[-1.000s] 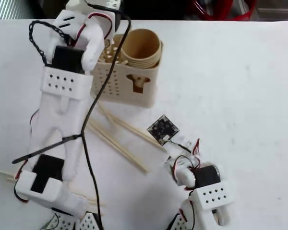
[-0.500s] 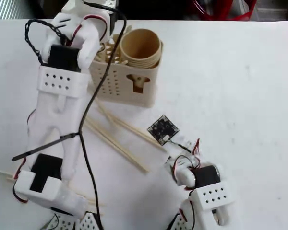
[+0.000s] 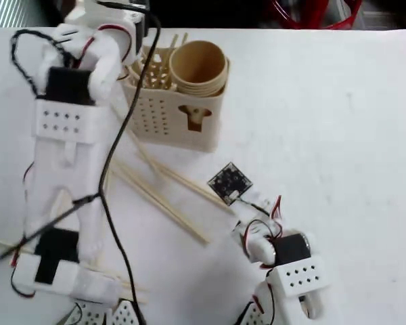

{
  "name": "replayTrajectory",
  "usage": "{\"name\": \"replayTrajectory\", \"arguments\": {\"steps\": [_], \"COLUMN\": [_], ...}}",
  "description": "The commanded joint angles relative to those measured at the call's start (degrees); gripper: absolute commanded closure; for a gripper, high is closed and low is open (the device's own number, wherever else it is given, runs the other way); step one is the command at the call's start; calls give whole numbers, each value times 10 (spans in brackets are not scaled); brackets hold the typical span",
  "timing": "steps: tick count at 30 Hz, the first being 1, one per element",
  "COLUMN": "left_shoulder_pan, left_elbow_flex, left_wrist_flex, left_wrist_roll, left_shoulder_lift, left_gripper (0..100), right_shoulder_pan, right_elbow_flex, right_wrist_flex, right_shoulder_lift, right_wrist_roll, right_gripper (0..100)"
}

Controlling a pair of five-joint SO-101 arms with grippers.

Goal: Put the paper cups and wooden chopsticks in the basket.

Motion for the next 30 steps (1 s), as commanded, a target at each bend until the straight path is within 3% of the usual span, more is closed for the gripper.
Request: {"name": "replayTrajectory", "arguments": {"steps": [1, 7, 10, 14, 21, 25, 30], "left_shoulder_pan": [-54, -246, -363, -462, -563, -590, -605], "left_elbow_flex": [-8, -2, -2, -2, -7, -7, -7], "left_wrist_flex": [72, 216, 234, 236, 172, 133, 98], "left_wrist_roll": [-5, -132, -167, -243, -327, -353, -372], "left_shoulder_lift": [-102, -122, -66, 44, 233, 295, 341], "left_gripper": [888, 888, 884, 884, 884, 884, 884], "right_shoulder_pan": [3, -4, -50, -131, -234, -237, -219], "right_elbow_flex": [-34, -171, -266, -390, -584, -643, -661], "right_wrist_flex": [2, 92, 143, 167, 169, 140, 55], "right_shoulder_lift": [-1, 5, 62, 212, 497, 627, 737], "right_wrist_roll": [5, 28, 33, 33, 57, 82, 99], "right_gripper": [918, 918, 917, 917, 886, 800, 807]}}
